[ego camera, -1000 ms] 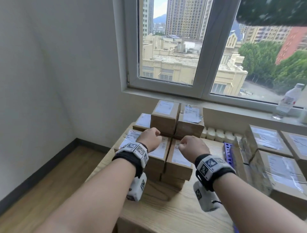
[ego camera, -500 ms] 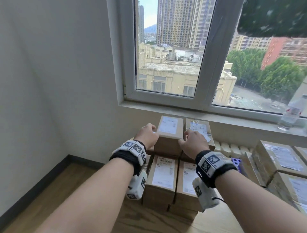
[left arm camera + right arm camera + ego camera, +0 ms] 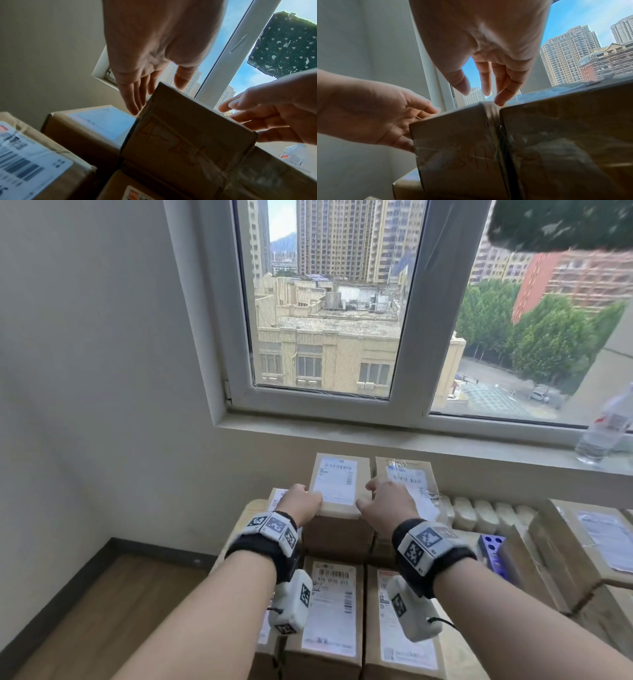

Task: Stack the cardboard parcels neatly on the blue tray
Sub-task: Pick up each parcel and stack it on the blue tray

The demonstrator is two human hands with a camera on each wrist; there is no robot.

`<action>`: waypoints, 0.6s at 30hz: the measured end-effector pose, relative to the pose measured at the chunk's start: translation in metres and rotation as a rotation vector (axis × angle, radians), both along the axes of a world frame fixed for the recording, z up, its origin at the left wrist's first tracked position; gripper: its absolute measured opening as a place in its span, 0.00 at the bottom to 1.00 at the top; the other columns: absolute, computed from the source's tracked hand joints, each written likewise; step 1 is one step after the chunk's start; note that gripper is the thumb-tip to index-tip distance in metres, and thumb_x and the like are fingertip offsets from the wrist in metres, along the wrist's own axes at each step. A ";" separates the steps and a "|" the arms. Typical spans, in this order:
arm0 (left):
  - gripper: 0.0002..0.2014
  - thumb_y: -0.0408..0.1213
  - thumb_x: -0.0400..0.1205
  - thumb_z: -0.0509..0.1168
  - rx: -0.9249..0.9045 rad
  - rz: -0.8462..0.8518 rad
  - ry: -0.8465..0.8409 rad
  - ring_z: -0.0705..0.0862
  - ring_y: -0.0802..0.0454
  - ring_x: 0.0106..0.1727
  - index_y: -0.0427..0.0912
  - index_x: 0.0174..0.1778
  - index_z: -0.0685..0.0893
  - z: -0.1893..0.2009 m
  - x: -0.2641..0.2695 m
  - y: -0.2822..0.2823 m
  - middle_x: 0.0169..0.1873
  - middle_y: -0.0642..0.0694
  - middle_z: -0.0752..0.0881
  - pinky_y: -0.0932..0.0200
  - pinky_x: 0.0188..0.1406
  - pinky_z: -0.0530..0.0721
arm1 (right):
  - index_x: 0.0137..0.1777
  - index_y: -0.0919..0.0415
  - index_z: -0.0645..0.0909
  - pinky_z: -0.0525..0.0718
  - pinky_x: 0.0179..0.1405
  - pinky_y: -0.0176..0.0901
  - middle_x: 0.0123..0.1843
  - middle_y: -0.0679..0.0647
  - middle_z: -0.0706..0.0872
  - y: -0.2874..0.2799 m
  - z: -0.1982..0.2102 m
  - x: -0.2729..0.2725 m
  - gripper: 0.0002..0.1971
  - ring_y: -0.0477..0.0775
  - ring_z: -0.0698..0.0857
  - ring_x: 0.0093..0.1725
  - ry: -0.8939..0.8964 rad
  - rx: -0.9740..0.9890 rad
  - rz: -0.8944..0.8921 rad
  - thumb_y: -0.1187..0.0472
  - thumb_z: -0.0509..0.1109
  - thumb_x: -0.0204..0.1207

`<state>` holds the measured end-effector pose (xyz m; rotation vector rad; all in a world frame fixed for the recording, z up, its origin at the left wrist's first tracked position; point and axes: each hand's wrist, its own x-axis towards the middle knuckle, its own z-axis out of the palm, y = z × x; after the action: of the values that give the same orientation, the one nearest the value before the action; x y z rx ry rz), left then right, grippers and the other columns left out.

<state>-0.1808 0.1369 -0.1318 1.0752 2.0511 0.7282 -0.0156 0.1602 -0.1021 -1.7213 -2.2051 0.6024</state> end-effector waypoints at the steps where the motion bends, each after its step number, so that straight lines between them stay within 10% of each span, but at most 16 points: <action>1: 0.22 0.41 0.86 0.57 -0.003 0.004 -0.025 0.78 0.41 0.63 0.33 0.73 0.76 -0.002 0.001 0.002 0.61 0.39 0.78 0.56 0.65 0.76 | 0.75 0.59 0.75 0.78 0.65 0.47 0.68 0.57 0.83 0.000 -0.001 -0.001 0.22 0.57 0.80 0.67 -0.006 0.000 0.005 0.55 0.63 0.82; 9: 0.10 0.42 0.82 0.60 -0.014 0.083 -0.126 0.80 0.41 0.53 0.38 0.52 0.76 0.006 -0.004 -0.008 0.42 0.45 0.76 0.46 0.64 0.81 | 0.78 0.53 0.69 0.79 0.65 0.47 0.69 0.54 0.83 -0.005 -0.003 -0.013 0.28 0.57 0.82 0.66 0.054 -0.002 0.029 0.56 0.69 0.78; 13: 0.27 0.51 0.71 0.62 0.035 0.116 -0.234 0.84 0.41 0.57 0.36 0.60 0.82 0.002 -0.016 -0.013 0.58 0.41 0.85 0.48 0.61 0.82 | 0.82 0.51 0.65 0.82 0.67 0.52 0.70 0.54 0.81 -0.014 0.001 -0.019 0.37 0.56 0.82 0.66 0.123 0.001 0.049 0.57 0.75 0.74; 18: 0.42 0.66 0.58 0.63 0.204 0.212 -0.334 0.88 0.42 0.56 0.41 0.63 0.83 -0.017 -0.041 -0.012 0.55 0.43 0.89 0.41 0.64 0.84 | 0.79 0.54 0.68 0.85 0.63 0.55 0.61 0.52 0.78 -0.029 0.010 -0.023 0.39 0.54 0.82 0.59 0.212 -0.002 0.060 0.58 0.80 0.68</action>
<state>-0.2219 0.1248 -0.1483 0.7851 1.8453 1.1626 -0.0389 0.1307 -0.0924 -1.5189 -2.1138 0.7639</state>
